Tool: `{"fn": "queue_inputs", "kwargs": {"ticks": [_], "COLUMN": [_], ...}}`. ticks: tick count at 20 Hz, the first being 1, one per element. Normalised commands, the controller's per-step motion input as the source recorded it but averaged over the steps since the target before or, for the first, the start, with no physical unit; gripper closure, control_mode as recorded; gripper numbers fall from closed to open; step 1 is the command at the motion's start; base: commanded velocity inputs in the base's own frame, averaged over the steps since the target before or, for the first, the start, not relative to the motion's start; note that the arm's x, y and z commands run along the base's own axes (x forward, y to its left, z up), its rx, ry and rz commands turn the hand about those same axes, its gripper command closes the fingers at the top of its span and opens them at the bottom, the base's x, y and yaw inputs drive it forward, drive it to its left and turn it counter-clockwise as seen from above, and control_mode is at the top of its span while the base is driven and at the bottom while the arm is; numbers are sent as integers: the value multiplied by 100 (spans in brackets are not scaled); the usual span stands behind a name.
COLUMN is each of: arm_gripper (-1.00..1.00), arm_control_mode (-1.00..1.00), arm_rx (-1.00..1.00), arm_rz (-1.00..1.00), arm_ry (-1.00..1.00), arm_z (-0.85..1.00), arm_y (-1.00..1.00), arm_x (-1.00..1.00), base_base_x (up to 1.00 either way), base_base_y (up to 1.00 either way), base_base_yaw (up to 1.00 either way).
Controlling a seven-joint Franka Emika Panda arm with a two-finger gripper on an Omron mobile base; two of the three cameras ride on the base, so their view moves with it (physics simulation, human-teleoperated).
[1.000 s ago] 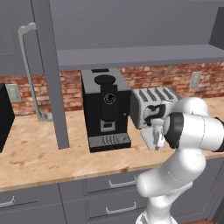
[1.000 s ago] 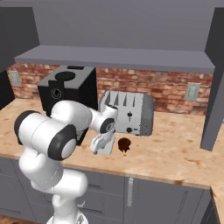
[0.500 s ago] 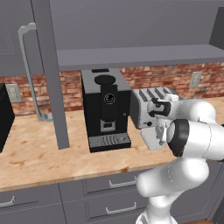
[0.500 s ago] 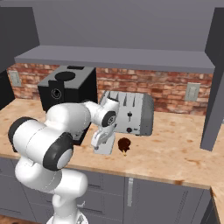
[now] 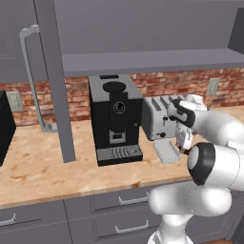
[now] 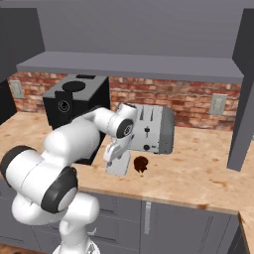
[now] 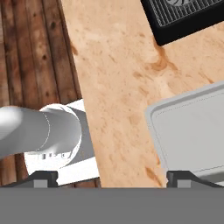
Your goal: Retrieve the tupperware from the cabinet, then place the raw meat into the tupperware to avoid contamination.
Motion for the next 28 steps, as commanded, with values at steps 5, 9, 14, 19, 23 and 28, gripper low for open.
{"fn": "queue_inputs", "kwargs": {"ticks": [5,9,14,19,23,28], "arm_gripper": [-100,-100,-100,-100,-100,-100], "arm_control_mode": [-100,-100,-100,-100,-100,-100], "arm_rx": [0,0,-1,-3,-5,-6], "arm_rz": [-11,-16,-20,-24,-23,-18], "arm_ry": [0,0,0,5,5,1], "arm_z": [40,37,24,13,4,-4], "arm_y": [-22,-32,-35,-25,-26,-18], "arm_x": [-19,-3,0,0,0,-2], "base_base_x": [0,0,0,0,0,0], "base_base_y": [0,0,0,0,0,0], "base_base_yaw": [0,0,0,0,0,0]}}
